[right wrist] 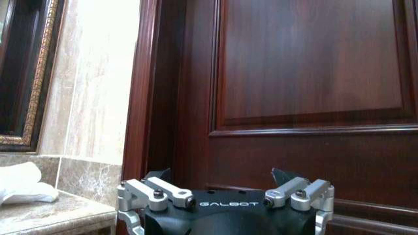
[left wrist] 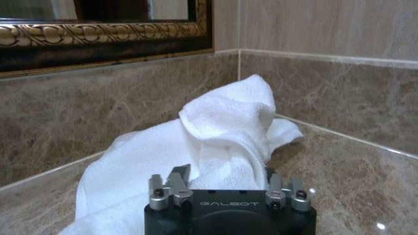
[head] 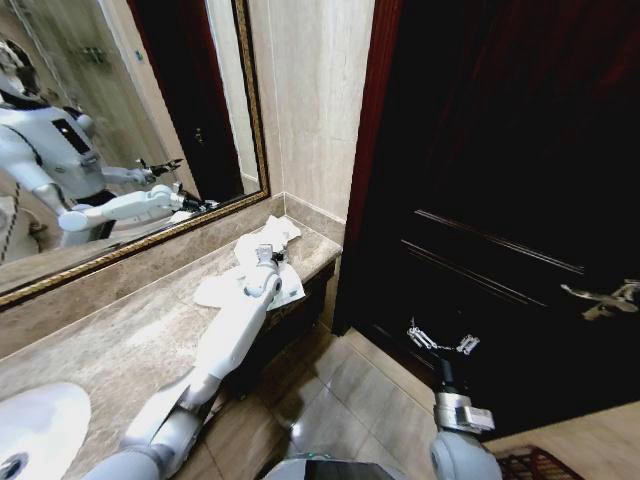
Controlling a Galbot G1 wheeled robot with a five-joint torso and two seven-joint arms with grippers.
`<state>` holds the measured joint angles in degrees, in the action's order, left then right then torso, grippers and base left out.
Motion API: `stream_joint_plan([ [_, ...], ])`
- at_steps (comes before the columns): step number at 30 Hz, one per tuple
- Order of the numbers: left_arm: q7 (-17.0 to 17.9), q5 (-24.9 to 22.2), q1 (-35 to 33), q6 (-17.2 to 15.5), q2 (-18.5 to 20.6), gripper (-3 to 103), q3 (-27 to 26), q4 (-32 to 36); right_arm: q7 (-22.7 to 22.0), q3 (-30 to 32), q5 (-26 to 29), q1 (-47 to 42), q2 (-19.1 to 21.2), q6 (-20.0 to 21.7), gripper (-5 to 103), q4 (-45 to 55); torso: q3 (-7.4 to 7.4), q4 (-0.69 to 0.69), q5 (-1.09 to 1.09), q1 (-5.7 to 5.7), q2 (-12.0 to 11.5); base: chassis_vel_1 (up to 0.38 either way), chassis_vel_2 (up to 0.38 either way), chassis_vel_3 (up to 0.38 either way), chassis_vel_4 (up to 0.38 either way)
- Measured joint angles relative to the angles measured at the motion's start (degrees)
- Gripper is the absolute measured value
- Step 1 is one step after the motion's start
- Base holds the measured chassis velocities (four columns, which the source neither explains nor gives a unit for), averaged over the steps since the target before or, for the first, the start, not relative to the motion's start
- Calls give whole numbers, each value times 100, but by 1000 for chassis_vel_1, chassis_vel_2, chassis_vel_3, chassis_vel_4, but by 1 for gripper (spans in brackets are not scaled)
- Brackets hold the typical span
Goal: Discard the used towel into the hamper.
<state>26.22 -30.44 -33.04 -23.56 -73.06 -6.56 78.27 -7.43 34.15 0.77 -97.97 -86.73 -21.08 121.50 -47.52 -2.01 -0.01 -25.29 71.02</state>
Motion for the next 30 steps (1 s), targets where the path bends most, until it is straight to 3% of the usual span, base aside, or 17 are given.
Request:
stream_joint_plan([
  [1, 0, 0, 0, 0, 0, 69, 0, 0, 0, 0, 0, 0, 0, 0, 100, 0, 0, 0, 0, 0, 0, 0, 0, 0, 0],
  [4, -13, 1, -46, 210, 22, 52, -7, -3, -23, -8, 8, 18, 4, -17, 100, -2, 0, 0, 0, 0, 0, 0, 0, 0, 0],
  [6, -18, 1, -54, 291, 22, 47, -17, -24, -37, -8, 9, 21, 6, -25, 100, -4, 0, 0, 0, 0, 0, 0, 0, 0, 0],
  [8, -111, 124, -75, 677, 24, 36, -18, -164, -55, -9, 19, 20, 13, -41, 100, -6, 0, 0, 0, 0, 0, 0, 0, 0, 0],
  [10, -144, 162, -80, 830, 25, 36, -16, -222, -60, -8, 27, 18, 14, -43, 100, -6, 0, 0, 0, 0, 0, 0, 0, 0, 0],
  [11, -191, 261, -82, 1162, 26, 26, 5, -354, -65, -6, 40, 13, 17, -44, 100, -1, 0, -1, 0, 0, 0, 0, 0, 0, 0],
  [13, -209, 297, -82, 1263, 26, 26, 6, -394, -66, -4, 45, 9, 19, -45, 100, 5, 0, 0, 0, 0, 0, 0, 0, 0, 0],
  [16, -256, 335, -125, 1330, 43, 11, -39, -356, -66, -5, 53, 6, 23, -46, 100, 25, 0, 1, 0, 0, 0, 0, 0, 0, 0],
  [19, -345, 369, -185, 1341, 70, 6, -147, -232, -66, -13, 52, 7, 20, -46, 100, 41, 0, 0, 0, 0, 0, 0, 0, 0, 0],
  [26, -629, 526, -448, 1244, 155, 6, -543, 374, -49, -17, 46, -13, 15, -42, 100, 74, 0, 0, 0, 0, 0, 0, 0, 0, 0],
  [30, -917, 937, -764, 1527, 196, 6, -919, 807, -32, -27, 46, -4, 17, -34, 100, 92, 0, 0, -1, 0, 0, 0, 0, 0, 0],
])
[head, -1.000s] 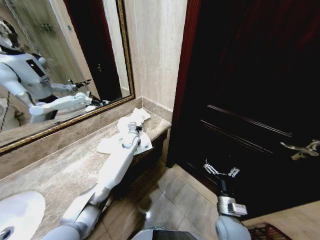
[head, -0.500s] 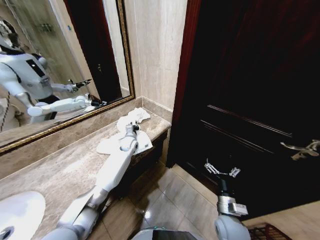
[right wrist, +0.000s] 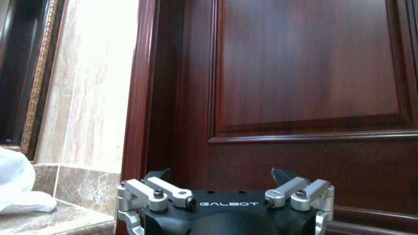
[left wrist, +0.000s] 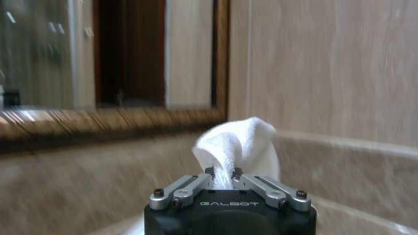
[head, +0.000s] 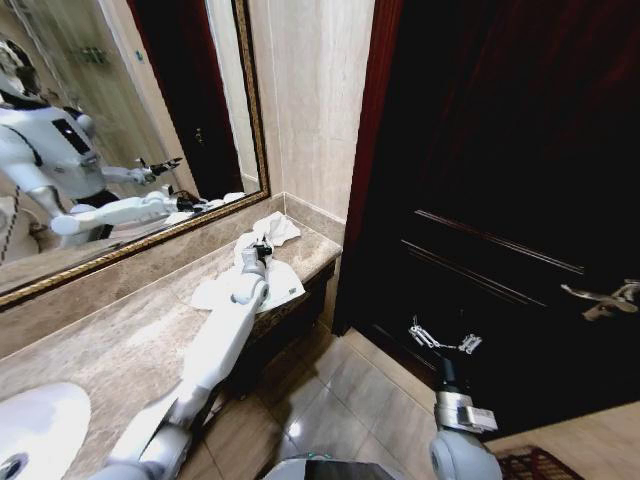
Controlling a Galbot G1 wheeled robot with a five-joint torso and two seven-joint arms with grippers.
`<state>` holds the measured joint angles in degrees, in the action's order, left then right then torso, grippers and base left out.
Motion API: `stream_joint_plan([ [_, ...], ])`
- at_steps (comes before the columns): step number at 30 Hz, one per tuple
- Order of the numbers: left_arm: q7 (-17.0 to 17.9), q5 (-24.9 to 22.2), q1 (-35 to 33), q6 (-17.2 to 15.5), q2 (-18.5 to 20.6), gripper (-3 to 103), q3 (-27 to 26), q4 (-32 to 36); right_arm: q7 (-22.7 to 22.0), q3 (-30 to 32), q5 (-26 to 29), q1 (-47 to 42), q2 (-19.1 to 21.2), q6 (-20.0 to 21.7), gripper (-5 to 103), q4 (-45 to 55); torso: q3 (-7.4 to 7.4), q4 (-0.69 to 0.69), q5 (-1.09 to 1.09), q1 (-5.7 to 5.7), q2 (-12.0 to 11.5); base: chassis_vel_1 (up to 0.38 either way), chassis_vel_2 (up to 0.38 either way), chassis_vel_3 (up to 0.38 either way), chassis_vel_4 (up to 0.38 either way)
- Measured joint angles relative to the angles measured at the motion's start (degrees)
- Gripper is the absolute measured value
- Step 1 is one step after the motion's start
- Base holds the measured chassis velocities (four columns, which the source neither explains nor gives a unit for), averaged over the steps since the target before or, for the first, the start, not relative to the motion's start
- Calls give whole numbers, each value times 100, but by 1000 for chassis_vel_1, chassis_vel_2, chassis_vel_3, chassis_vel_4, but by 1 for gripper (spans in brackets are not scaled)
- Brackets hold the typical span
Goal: Discard the used towel into the hamper.
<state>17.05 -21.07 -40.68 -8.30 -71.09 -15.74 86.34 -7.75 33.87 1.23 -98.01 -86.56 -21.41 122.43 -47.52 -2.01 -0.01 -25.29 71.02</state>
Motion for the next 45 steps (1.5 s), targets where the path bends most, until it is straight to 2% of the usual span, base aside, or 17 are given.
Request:
stream_joint_plan([
  [2, -114, 168, -326, 147, 41, 6, -252, 438, 5, -24, -1, 15, -10, -1, 100, -13, 0, -1, 0, 0, 0, 0, 0, 0, 0],
  [3, -114, 168, -326, 147, 41, 6, -252, 438, 5, -24, -1, 15, -10, -1, 100, -13, 0, -1, 0, 0, 0, 0, 0, 0, 0],
  [6, -287, 223, -787, 146, 125, 6, -534, 1096, 19, -66, -21, 31, -11, -2, 100, -38, 0, -2, 0, 0, 0, 0, 0, 0, 0],
  [8, -424, 168, -1277, 140, 207, 6, -774, 1771, 27, -107, -48, 52, -12, -1, 100, -31, 0, 0, 1, 1, 0, 0, 0, 0, 0],
  [13, -485, 33, -2035, 146, 245, 6, -1061, 2579, 41, -150, -81, 69, -17, -1, 100, -22, 1, 1, 0, 1, 0, 0, 0, 0, 0],
  [15, -500, -61, -2635, 72, 137, 6, -1312, 3109, 52, -181, -90, 63, -18, -19, 100, -17, 1, 0, 0, 1, 0, 0, 0, 0, 0],
  [17, -500, -103, -2772, 38, 101, 6, -1364, 3234, 53, -190, -88, 60, -18, -21, 100, -10, 1, -1, 0, 1, 0, 0, 0, 0, 0],
  [19, -551, -261, -3351, -61, -107, 6, -1592, 3809, 62, -238, -77, 56, -15, -38, 100, 18, 1, 0, 0, 1, 1, 0, 0, 0, 0],
  [21, -569, -275, -3430, -73, -139, 6, -1621, 3895, 62, -242, -76, 57, -15, -43, 100, 21, 1, 1, 1, 1, 1, 0, 0, 0, 0],
  [22, -652, -313, -3779, -110, -287, 6, -1738, 4281, 66, -271, -66, 58, -13, -60, 100, 35, 1, 0, 1, 1, 1, 0, 0, 0, 0],
  [25, -771, -330, -4115, -83, -418, 6, -1843, 4597, 90, -284, -42, 55, -17, -82, 100, 59, 1, 1, 0, 1, 1, 0, 0, 0, 0],
  [27, -1009, -230, -4837, 159, -650, 6, -2075, 4996, 194, -288, 85, 0, -62, -20, 100, 219, 1, 0, 1, 1, 1, 0, 0, 0, 0],
  [33, -1248, 179, -5762, 524, -1090, 6, -2125, 5494, 271, -245, 98, 7, -152, -51, 100, 444, 1, 1, 1, 2, 1, 0, 0, 0, 0],
  [39, -1305, 594, -6095, 853, -1561, 6, -2047, 5724, 265, -242, 110, 60, -120, -64, 100, 641, 0, -1, 2, 1, 1, 0, 0, 0, 0],
  [41, -1314, 810, -6228, 1229, -1963, 6, -1954, 5750, 258, -233, 171, 37, -103, -33, 100, 884, 0, 0, 2, 0, 1, 0, 0, 0, 0],
  [43, -1343, 887, -6256, 1319, -2029, 6, -1947, 5743, 255, -228, 182, 31, -98, -32, 100, 936, 0, 0, 2, 0, 1, 0, 0, 0, 0],
  [45, -1445, 1212, -6365, 1600, -2134, 6, -1925, 5668, 255, -184, 183, 3, -74, -29, 100, 1098, 0, 0, 3, 0, 1, 0, 0, 0, 0],
])
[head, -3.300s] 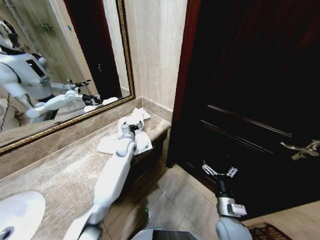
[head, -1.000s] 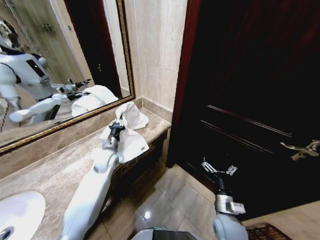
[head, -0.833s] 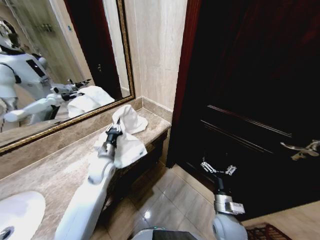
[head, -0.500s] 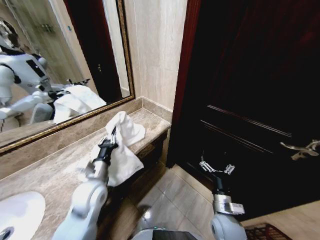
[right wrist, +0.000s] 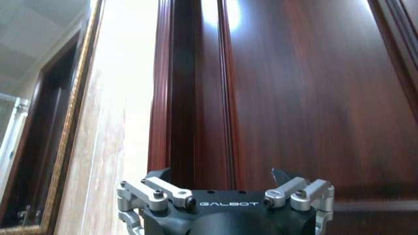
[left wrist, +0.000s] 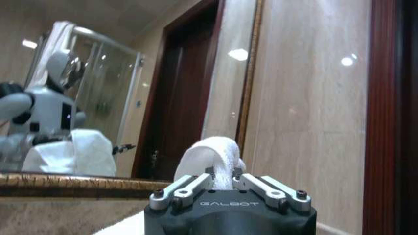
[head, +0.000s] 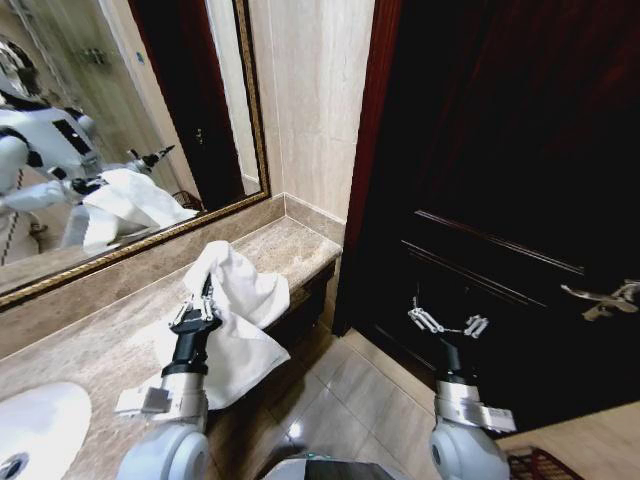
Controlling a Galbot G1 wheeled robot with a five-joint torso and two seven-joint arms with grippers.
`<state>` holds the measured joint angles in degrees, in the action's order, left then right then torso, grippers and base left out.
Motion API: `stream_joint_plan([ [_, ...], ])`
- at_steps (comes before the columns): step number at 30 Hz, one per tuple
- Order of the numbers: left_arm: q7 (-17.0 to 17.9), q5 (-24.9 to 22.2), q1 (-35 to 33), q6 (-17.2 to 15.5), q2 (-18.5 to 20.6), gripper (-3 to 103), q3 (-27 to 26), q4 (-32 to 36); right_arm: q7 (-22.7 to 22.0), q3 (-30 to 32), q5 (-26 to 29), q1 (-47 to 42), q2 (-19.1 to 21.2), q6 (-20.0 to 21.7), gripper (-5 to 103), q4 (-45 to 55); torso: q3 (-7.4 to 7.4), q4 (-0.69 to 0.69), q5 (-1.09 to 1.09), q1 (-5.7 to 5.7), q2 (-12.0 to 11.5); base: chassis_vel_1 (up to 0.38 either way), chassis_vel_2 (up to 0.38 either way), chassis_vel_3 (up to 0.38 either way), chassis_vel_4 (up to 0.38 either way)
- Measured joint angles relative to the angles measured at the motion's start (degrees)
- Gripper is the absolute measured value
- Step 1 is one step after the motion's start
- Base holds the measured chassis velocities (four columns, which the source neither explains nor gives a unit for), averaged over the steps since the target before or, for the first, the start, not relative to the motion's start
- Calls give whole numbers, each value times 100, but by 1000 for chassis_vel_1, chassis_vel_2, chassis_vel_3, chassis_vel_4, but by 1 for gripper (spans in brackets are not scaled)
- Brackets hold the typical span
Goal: Discard the used towel into the hamper.
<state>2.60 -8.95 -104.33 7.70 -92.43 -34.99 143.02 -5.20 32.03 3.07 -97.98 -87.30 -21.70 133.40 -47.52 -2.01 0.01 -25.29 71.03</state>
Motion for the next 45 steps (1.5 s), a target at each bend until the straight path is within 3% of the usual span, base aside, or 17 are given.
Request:
stream_joint_plan([
  [4, -34, 239, -34, 94, -9, 6, -8, -38, 21, 97, -84, -41, 8, -38, 100, 101, 0, 0, -1, 0, 0, 0, 0, 0, 0],
  [7, 19, 214, -58, -65, 103, 6, -28, -14, 25, 149, -99, -82, 6, -101, 100, 84, 0, -1, 0, 0, 0, 0, 0, 0, 0],
  [14, 7, -115, -311, -591, 814, 6, 119, -2, 31, 249, -63, -148, -38, -219, 100, -21, 0, 0, -1, 0, 0, 0, 0, 0, 0],
  [45, -235, 222, -190, -275, 614, 6, 470, -431, -19, 300, -16, -100, -84, -147, 100, -78, -1, -1, -2, -1, -2, -47, -47, -47, -48],
])
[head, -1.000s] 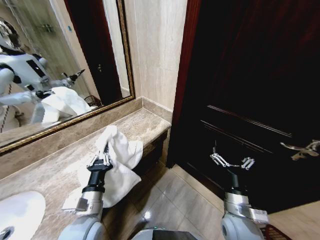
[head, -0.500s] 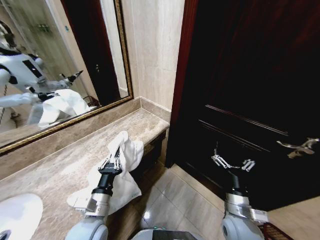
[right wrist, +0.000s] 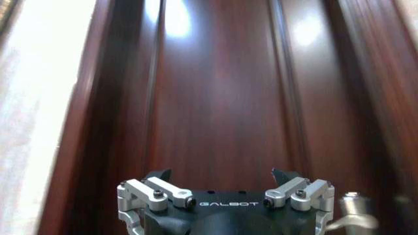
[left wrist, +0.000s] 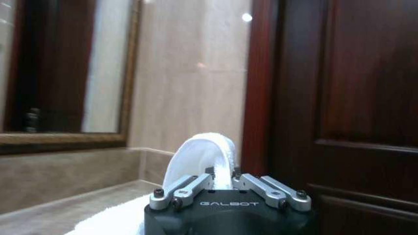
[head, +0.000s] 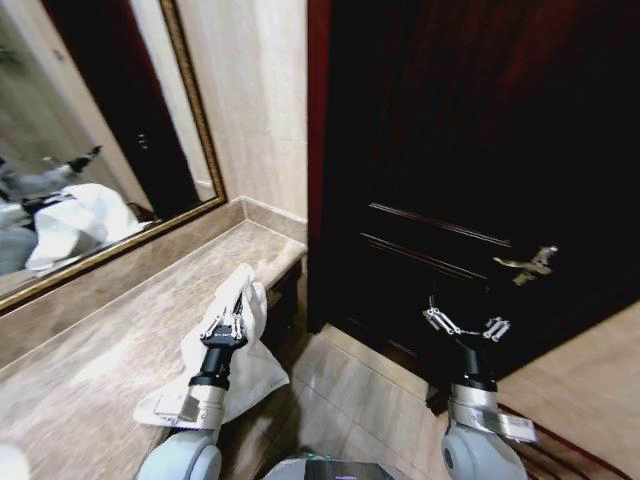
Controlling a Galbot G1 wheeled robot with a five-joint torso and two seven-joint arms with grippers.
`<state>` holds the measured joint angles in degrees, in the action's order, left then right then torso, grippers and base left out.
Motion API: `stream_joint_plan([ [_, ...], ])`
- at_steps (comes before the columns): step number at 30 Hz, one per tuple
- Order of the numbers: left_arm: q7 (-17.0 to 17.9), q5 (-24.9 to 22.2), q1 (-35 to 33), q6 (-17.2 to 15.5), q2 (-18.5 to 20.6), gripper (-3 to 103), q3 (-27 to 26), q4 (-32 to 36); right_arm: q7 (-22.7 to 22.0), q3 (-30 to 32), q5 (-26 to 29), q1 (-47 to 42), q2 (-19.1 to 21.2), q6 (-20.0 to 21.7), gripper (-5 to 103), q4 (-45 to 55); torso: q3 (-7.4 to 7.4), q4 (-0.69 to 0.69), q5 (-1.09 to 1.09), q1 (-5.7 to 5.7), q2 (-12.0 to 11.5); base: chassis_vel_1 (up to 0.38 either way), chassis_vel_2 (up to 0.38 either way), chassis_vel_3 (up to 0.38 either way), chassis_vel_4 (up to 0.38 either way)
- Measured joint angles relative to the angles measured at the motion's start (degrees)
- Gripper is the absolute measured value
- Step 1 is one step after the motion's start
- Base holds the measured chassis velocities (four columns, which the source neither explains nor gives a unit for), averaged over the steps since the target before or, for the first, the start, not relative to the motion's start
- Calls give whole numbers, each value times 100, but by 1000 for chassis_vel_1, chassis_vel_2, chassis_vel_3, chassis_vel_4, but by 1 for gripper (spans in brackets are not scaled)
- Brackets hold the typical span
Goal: Discard the used towel into the hamper.
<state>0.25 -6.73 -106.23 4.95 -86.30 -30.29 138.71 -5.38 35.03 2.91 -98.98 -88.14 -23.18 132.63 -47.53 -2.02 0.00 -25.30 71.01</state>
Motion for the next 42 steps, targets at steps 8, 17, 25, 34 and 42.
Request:
stream_joint_plan([
  [8, -47, 75, 11, 29, -65, 6, 90, -81, 6, 5, 17, -21, 2, -45, 100, -9, 0, 1, 0, 1, 0, -122, -126, -141, -133],
  [17, -63, 62, 47, 30, -74, 6, 101, -122, 11, -5, -48, -19, -3, -44, 100, -36, 0, 0, 0, 0, 0, -118, -124, -120, -124],
  [25, -80, 11, 79, 21, -46, 6, 43, -116, 11, -11, -47, -19, -6, -29, 100, -31, 0, 1, 0, 1, 0, -127, -135, -129, -131],
  [34, -124, 10, 81, 34, -27, 6, 46, -138, 11, -26, -48, -34, -49, -68, 100, -34, 0, 1, -1, 1, 1, -120, -124, -117, -126],
  [42, -125, 0, 83, 40, -30, 6, 40, -137, 11, -22, -52, -50, -51, -152, 100, -40, 0, 0, 1, 1, 1, -123, -133, -123, -127],
])
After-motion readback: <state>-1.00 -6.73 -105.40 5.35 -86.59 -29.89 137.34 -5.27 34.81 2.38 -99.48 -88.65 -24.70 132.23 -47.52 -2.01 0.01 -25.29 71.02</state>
